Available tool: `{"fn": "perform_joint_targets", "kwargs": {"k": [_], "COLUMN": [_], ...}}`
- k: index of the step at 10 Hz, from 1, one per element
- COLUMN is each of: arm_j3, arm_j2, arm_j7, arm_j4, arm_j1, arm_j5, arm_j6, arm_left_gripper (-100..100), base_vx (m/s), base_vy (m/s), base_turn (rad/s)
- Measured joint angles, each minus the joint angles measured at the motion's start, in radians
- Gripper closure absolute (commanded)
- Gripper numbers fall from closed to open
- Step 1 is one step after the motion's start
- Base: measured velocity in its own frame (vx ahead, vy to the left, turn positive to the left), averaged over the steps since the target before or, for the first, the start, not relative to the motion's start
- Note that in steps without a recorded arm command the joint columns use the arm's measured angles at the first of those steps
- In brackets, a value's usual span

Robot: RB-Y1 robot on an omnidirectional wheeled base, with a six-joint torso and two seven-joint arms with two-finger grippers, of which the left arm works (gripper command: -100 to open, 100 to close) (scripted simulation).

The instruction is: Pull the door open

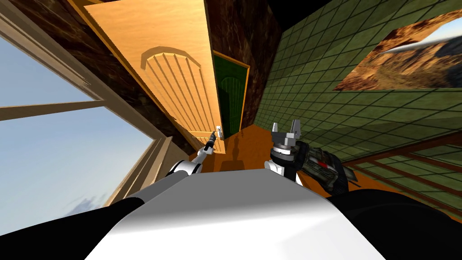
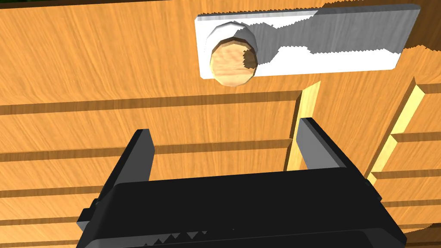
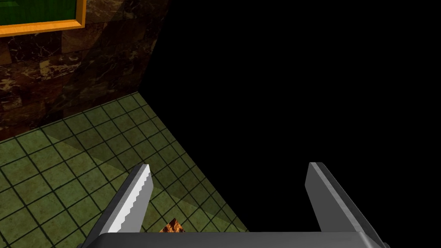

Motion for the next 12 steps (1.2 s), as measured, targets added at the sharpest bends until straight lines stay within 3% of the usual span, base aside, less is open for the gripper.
{"fn": "perform_joint_targets", "kwargs": {"k": [1,4,5,7,8,9,10,11,12], "arm_j3": [0.003,0.010,0.012,0.013,0.013,0.015,0.017,0.017,0.017], "arm_j2": [0.015,0.036,0.055,0.066,0.066,0.078,0.086,0.087,0.086], "arm_j7": [0.005,0.022,0.033,0.043,0.045,0.055,0.060,0.061,0.060], "arm_j4": [-0.050,0.008,-0.013,-0.011,0.011,0.060,0.038,0.033,0.036], "arm_j1": [0.034,0.010,0.027,0.029,0.019,0.001,0.016,0.018,0.016], "arm_j5": [0.002,0.008,0.010,0.012,0.012,0.015,0.016,0.016,0.016], "arm_j6": [0.013,-0.017,-0.012,-0.013,-0.025,-0.051,-0.051,-0.048,-0.049], "arm_left_gripper": [-100,-100,-100,-100,-100,-100,-100,100,100], "base_vx": [0.189,0.113,0.135,0.025,0.127,0.161,0.057,-0.009,-0.019], "base_vy": [-0.061,-0.039,-0.043,-0.011,-0.042,-0.018,0.001,-0.002,0.000], "base_turn": [-0.045,-0.102,-0.023,0.011,-0.150,-0.063,0.002,-0.001,-0.002]}}
